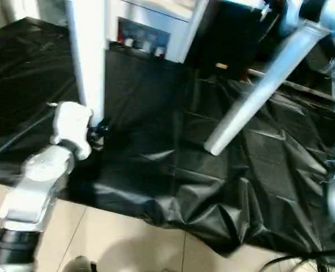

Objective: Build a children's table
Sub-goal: Flip table

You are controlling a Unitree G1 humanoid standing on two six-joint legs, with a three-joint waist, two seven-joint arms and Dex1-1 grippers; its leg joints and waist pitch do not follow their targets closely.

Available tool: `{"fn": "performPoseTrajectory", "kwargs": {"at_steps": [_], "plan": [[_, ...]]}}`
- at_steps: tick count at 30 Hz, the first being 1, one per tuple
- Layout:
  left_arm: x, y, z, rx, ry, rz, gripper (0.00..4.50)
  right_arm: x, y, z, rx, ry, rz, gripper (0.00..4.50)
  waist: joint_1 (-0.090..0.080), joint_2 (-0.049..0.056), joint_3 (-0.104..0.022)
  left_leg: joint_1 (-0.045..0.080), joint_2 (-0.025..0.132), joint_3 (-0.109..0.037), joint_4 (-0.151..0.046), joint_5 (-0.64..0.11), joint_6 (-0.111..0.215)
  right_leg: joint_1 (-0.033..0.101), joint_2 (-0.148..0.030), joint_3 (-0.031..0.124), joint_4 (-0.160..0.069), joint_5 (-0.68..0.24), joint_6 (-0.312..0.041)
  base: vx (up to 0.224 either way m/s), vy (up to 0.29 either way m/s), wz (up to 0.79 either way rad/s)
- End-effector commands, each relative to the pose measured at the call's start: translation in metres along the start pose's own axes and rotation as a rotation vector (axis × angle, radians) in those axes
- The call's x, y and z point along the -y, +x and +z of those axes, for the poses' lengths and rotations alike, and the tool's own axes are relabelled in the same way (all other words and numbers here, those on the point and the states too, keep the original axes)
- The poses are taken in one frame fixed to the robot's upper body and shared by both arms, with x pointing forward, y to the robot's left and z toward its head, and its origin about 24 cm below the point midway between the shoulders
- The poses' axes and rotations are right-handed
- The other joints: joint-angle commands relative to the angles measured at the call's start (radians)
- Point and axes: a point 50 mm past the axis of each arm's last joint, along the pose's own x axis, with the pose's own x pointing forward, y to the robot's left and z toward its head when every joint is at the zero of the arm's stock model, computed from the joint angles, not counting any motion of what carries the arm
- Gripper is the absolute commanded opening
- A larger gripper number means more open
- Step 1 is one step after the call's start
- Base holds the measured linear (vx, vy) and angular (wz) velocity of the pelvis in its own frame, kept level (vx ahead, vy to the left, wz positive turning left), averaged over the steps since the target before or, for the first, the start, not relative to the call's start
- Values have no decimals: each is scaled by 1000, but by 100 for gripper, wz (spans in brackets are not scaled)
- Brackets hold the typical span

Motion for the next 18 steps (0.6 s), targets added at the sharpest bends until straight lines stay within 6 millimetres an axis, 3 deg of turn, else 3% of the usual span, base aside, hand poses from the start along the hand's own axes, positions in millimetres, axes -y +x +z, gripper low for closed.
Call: {"fn": "performPoseTrajectory", "kwargs": {"at_steps": [1, 4, 6, 11, 15, 16, 18], "plan": [[-3, -1, -17, -82, 28, 32, 154, 2, -6, 10, 50, 35, -1, 450, 6, 28, -68, 40, 47, -28, -91, -326, -65, 25, -77, 37, -86, -286, -127, 0, 0, 0], [-7, -1, -14, -76, 51, 22, 154, -2, -8, 7, 34, 53, -34, 450, 4, 35, -62, 38, 45, -32, -98, -391, -94, 20, -75, 34, -94, -364, -124, 0, 0, 0], [-8, -1, -13, -74, 59, 19, 154, -3, -10, 7, 34, 58, -35, 450, 6, 39, -62, 45, 43, -33, -96, -427, -103, 12, -75, 33, -98, -395, -117, 0, 0, 0], [-12, -1, -13, -78, 82, 2, 154, -8, -14, 11, 63, 121, -48, 450, 6, 42, -63, 44, 41, -37, -98, -443, -104, 13, -76, 32, -101, -400, -108, 0, 0, 0], [-14, -5, -18, -93, 110, -35, 154, -12, -21, 0, 40, 193, -191, 450, 7, 44, -60, 49, 40, -36, -101, -452, -111, 6, -74, 33, -103, -402, -104, 0, 0, 0], [-15, -6, -19, -90, 106, -50, 189, -13, -23, -5, 32, 207, -241, 450, 6, 43, -58, 48, 39, -37, -103, -462, -114, 5, -75, 33, -104, -417, -101, 0, 0, 0], [-15, -7, -21, -96, 90, -80, 210, -18, -26, -13, 21, 238, -298, 450, 6, 45, -61, 49, 39, -38, -103, -459, -119, 6, -76, 32, -102, -404, -101, 0, 0, 0]]}}
